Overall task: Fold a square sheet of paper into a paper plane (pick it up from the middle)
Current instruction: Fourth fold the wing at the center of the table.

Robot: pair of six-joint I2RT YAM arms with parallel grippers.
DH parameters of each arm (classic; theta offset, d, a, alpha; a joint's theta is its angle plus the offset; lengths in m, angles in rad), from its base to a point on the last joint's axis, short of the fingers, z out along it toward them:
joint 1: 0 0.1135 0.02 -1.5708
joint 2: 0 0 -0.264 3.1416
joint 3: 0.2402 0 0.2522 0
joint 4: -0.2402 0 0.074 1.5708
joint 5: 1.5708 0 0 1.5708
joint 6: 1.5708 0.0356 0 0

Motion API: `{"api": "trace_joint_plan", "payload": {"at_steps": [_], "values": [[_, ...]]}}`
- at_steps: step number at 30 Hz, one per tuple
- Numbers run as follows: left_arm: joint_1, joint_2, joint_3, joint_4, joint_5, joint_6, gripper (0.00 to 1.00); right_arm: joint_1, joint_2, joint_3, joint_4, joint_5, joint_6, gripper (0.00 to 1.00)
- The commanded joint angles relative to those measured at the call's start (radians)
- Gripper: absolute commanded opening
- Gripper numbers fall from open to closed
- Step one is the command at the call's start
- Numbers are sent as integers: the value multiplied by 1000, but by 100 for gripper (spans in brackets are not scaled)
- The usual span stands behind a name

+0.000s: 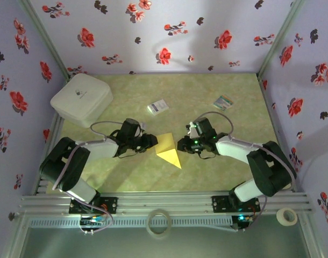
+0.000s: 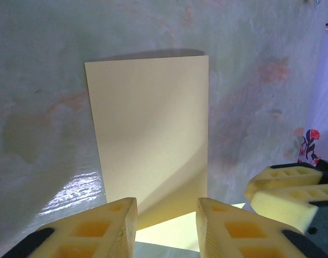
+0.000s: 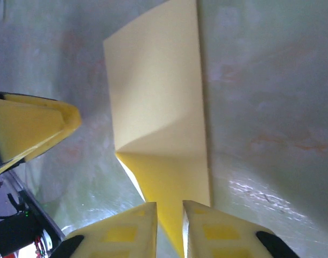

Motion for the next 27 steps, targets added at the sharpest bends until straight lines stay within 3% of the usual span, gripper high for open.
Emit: {"api": "trace_joint_plan", "payload": {"at_steps": [1, 6, 11, 24, 27], "values": [[9, 5, 18, 2, 6, -9, 34, -6, -22, -22, 80, -55, 27, 29], [8, 2, 10, 10, 3, -13, 34, -3, 28, -14, 122, -106, 44, 40], [8, -4, 3, 12, 2, -13, 34, -1, 88, 9, 128, -139, 34, 38], [11, 7, 6, 10, 6, -10, 35, -1, 77, 18, 73, -124, -15, 7], [12, 10, 5, 10, 5, -9, 36, -3, 62, 13, 77, -131, -21, 5]]}}
